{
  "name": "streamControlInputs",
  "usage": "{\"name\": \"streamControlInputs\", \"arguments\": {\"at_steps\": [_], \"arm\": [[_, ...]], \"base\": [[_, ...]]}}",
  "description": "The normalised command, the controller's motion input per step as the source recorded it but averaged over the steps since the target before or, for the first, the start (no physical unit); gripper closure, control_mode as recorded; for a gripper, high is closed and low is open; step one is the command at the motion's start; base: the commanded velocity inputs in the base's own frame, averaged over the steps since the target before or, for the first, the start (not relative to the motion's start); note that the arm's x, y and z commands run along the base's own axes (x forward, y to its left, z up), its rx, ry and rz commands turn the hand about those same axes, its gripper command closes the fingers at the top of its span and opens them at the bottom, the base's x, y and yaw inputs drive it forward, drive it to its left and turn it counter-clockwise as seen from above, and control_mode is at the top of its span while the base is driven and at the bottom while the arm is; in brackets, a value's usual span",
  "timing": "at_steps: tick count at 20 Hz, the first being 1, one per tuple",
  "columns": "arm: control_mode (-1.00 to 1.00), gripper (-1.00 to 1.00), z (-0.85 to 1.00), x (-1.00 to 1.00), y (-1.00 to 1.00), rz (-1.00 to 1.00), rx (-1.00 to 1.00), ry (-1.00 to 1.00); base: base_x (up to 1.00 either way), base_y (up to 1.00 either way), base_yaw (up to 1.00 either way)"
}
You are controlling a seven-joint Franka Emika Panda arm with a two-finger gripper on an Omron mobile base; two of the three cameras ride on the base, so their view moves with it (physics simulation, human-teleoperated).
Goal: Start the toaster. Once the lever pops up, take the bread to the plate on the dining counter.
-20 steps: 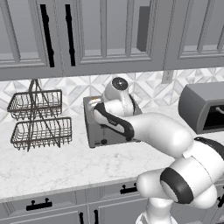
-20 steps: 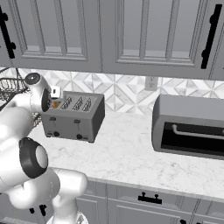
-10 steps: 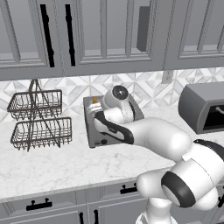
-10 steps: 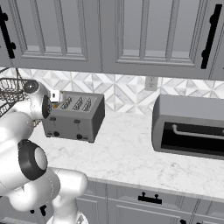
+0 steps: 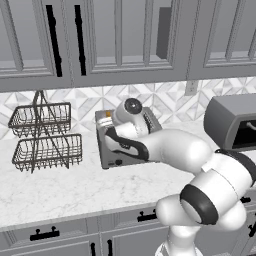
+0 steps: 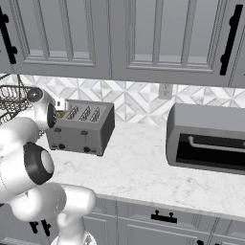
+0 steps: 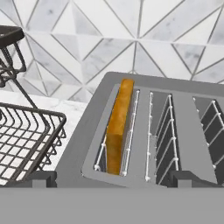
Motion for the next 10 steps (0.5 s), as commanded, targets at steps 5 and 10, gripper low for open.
{"name": "streamControlInputs", "arguments": {"at_steps": [5,10], "arm": [[-1.00,-1.00,-0.04,0.24,0.05,0.00,0.00,0.00],[-1.00,-1.00,-0.10,0.22,0.00,0.00,0.00,0.00]], "base": [[0.00,0.00,0.00],[0.00,0.00,0.00]]}}
